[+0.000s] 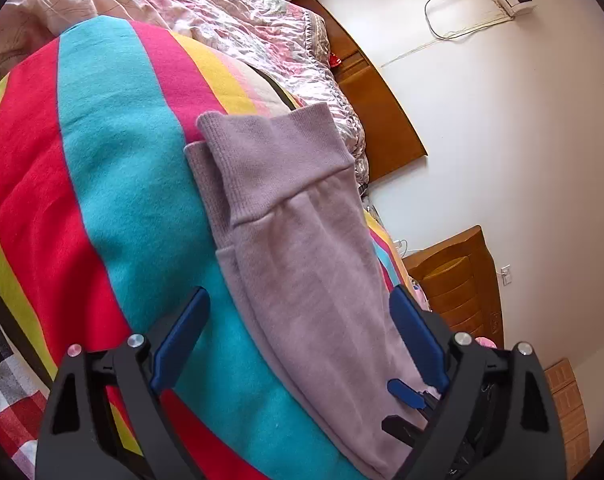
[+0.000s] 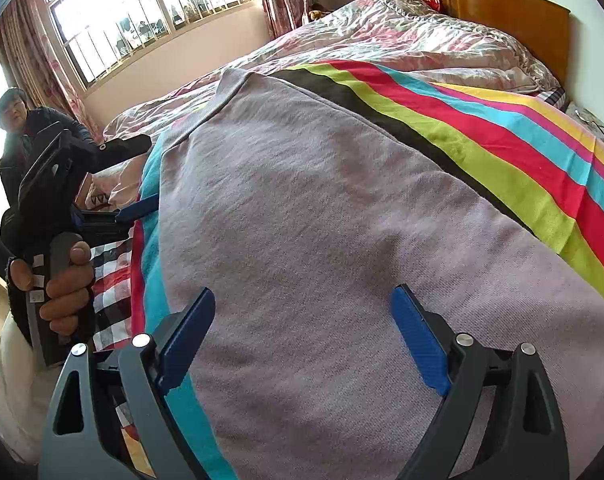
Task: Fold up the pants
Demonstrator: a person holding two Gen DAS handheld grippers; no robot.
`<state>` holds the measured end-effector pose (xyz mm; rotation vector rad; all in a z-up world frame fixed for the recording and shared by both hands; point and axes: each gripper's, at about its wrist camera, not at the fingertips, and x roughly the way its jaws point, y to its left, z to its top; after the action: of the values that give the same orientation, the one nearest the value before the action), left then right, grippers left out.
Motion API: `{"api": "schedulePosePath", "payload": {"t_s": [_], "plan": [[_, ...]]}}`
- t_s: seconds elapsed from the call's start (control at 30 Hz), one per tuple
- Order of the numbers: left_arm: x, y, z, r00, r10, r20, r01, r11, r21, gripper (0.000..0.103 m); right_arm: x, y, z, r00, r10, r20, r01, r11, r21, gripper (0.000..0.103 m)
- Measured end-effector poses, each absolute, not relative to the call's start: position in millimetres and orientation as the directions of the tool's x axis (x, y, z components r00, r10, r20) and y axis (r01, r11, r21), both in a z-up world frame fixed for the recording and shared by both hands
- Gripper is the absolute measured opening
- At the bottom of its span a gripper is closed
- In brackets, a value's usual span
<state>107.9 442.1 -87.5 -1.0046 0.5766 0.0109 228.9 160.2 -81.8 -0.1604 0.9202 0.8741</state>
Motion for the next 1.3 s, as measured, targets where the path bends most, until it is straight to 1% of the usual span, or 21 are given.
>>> {"api": "schedulePosePath", "payload": {"t_s": [0.07,0.17,0.2,0.27,0.33,0.37,0.4,0.43,0.5,0.53,0.67,0.77,0.8,0.93,1.0,1.03,1.1,1.13,1.17,1.23,1.3], "plan": [[120.7,451.7,-92.6,0.854,-0.265,-0.448,-0.255,0.536,-0.805,0.085,228.8,161.1,-81.8,0.3,0.592,-0.748,-0.72,0.655,0.229,0.087],[134.5,467.6,-93.2,0.876,-0.267,-0.401,-0.221,0.516,-0.828,0.084,228.5,159.9,-82.4,0.301,0.6,-0.741,-0.722,0.651,0.234,0.087],[139.3,472.4,-92.5,0.883,-0.264,-0.389,-0.21,0.518,-0.829,0.082,228.6,158.8,-82.7,0.301,0.605,-0.737,-0.721,0.65,0.239,0.087],[149.0,482.0,-93.9,0.889,-0.264,-0.375,-0.199,0.514,-0.835,0.074,229.0,158.6,-82.3,0.298,0.607,-0.737,-0.721,0.649,0.243,0.087],[155.0,489.3,-95.1,0.892,-0.257,-0.373,-0.201,0.513,-0.834,0.055,229.1,158.3,-82.0,0.295,0.609,-0.736,-0.72,0.648,0.247,0.087],[157.9,492.2,-95.0,0.89,-0.257,-0.377,-0.201,0.521,-0.829,0.049,229.2,158.1,-81.6,0.293,0.608,-0.738,-0.72,0.648,0.248,0.087],[160.6,493.8,-94.9,0.884,-0.252,-0.393,-0.211,0.535,-0.818,0.036,229.2,159.2,-80.6,0.29,0.601,-0.745,-0.721,0.649,0.243,0.087],[162.6,495.5,-95.3,0.878,-0.245,-0.411,-0.223,0.551,-0.804,0.026,229.2,161.1,-78.5,0.284,0.595,-0.751,-0.725,0.646,0.238,0.087],[161.2,497.1,-95.5,0.875,-0.231,-0.427,-0.231,0.576,-0.784,0.015,230.8,166.1,-69.9,0.274,0.606,-0.746,-0.75,0.62,0.229,0.087],[155.9,496.3,-93.3,0.872,-0.213,-0.441,-0.238,0.603,-0.762,0.012,233.6,169.2,-63.8,0.289,0.607,-0.74,-0.758,0.617,0.211,0.087],[153.0,468.8,-57.5,0.856,-0.077,-0.511,-0.269,0.778,-0.568,0.011,255.4,183.3,-53.1,0.337,0.558,-0.758,-0.769,0.628,0.12,0.087],[154.9,452.5,-34.1,0.853,-0.038,-0.52,-0.252,0.843,-0.475,0.011,261.2,200.2,-78.4,0.269,0.456,-0.848,-0.83,0.557,0.036,0.088],[154.7,449.1,-29.1,0.851,-0.028,-0.524,-0.25,0.857,-0.451,0.011,258.2,202.1,-83.8,0.291,0.452,-0.843,-0.845,0.534,-0.006,0.089],[150.4,434.6,-10.9,0.856,-0.008,-0.517,-0.231,0.888,-0.397,0.011,252.4,193.9,-72.8,0.34,0.435,-0.834,-0.831,0.554,-0.05,0.089],[148.7,427.6,-3.2,0.859,0.003,-0.512,-0.227,0.899,-0.375,0.011,242.5,179.6,-57.3,0.346,0.492,-0.799,-0.836,0.548,-0.025,0.089],[149.4,424.1,0.9,0.859,0.007,-0.512,-0.227,0.901,-0.37,0.011,237.7,177.0,-56.8,0.333,0.492,-0.804,-0.842,0.54,-0.018,0.089],[148.1,418.8,7.8,0.861,0.009,-0.509,-0.226,0.902,-0.367,0.011,227.1,184.0,-75.7,0.317,0.422,-0.849,-0.852,0.519,-0.06,0.089],[146.7,416.3,11.7,0.864,0.009,-0.504,-0.224,0.902,-0.368,0.011,220.9,188.9,-89.3,0.314,0.388,-0.866,-0.86,0.503,-0.087,0.093],[144.8,412.4,16.1,0.866,0.01,-0.499,-0.223,0.903,-0.368,0.011,217.1,183.6,-86.5,0.361,0.453,-0.815,-0.849,0.522,-0.086,0.093],[139.6,398.7,27.3,0.872,0.018,-0.49,-0.217,0.909,-0.355,0.011,213.6,176.0,-86.3,0.389,0.446,-0.806,-0.824,0.559,-0.089,0.093],[132.8,377.0,43.6,0.878,0.026,-0.478,-0.202,0.926,-0.32,0.011,207.0,162.7,-80.9,0.455,0.4,-0.796,-0.774,0.62,-0.13,0.093]]}}
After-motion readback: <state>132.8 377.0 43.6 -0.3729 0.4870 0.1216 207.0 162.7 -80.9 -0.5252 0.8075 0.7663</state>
